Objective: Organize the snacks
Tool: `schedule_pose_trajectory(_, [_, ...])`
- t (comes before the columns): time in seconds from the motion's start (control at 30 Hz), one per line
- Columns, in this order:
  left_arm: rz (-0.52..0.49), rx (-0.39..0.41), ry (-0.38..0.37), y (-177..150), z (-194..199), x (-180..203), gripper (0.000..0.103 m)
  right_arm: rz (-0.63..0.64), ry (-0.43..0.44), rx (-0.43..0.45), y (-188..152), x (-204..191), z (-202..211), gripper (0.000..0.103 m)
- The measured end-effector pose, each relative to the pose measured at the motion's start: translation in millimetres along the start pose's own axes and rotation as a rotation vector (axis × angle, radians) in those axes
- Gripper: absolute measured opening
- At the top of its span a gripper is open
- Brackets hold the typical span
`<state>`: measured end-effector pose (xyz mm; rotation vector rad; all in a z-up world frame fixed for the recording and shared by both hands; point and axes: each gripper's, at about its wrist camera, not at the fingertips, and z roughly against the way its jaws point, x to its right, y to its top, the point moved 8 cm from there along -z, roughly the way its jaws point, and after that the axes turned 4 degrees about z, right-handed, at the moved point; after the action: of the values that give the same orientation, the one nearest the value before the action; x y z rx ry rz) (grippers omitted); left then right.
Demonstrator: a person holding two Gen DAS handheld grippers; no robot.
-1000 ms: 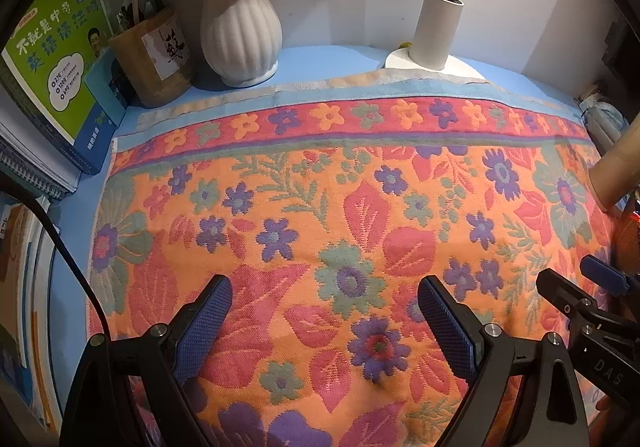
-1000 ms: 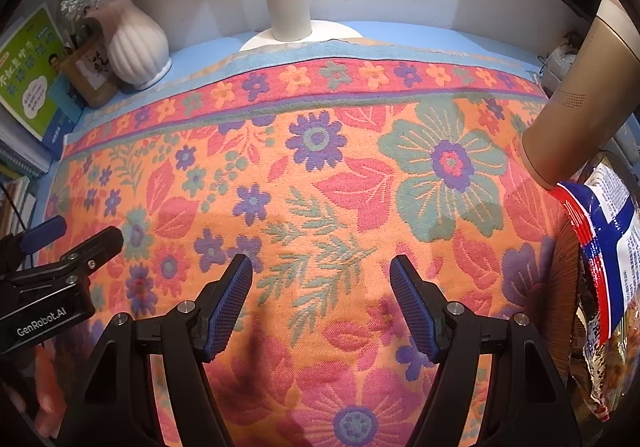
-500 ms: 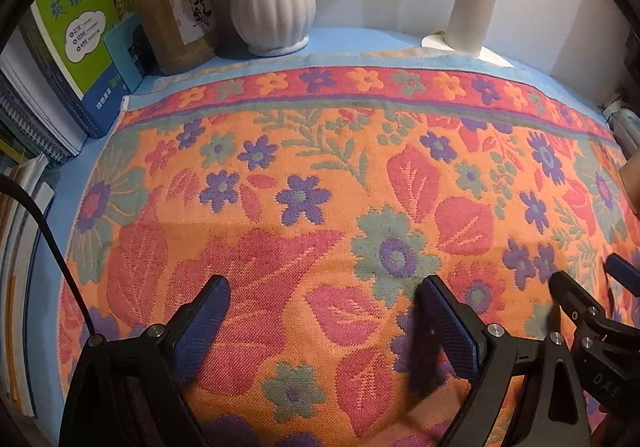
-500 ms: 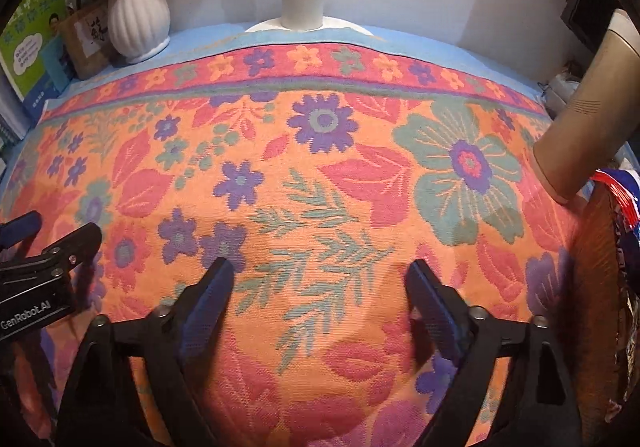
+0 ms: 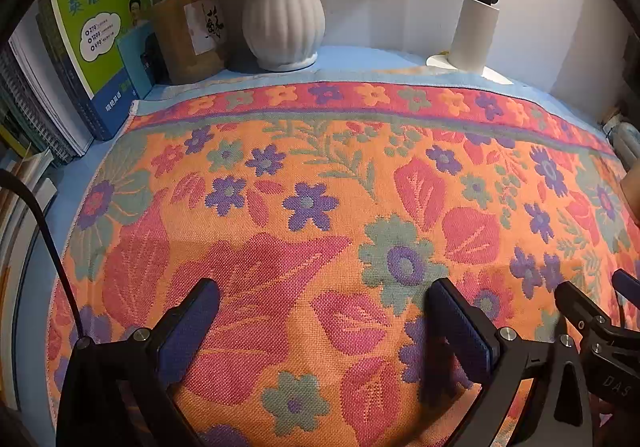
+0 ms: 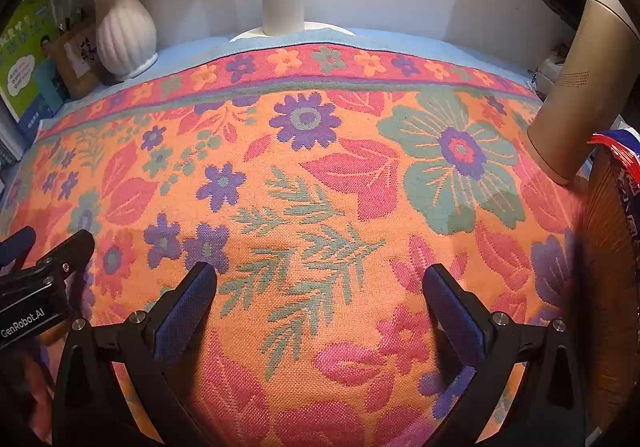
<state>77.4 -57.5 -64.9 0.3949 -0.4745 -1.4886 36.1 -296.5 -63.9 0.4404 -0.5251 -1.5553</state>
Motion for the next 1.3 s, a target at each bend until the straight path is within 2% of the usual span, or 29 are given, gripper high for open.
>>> schedule_pose_trajectory(0.4, [0.015,0.005,0.002,0.7,-0.8,-0.9,0.103,0.008,0.006,0.004,1.4,-0.8,0.7,0.103])
schedule_pose_trajectory(0.8, [0.015,0.006,-0.003,0.7,-0.5,-1.3,0.103,-0.014,0.002,0.053,-3.0,-1.7,5.8,0.103])
schedule_pose_trajectory(1.3, [0.015,0.007,-0.001,0.9,-1.0,-1.2,0.103,-0.016,0.009,0.051,-3.2,-0.1,6.8,0.103])
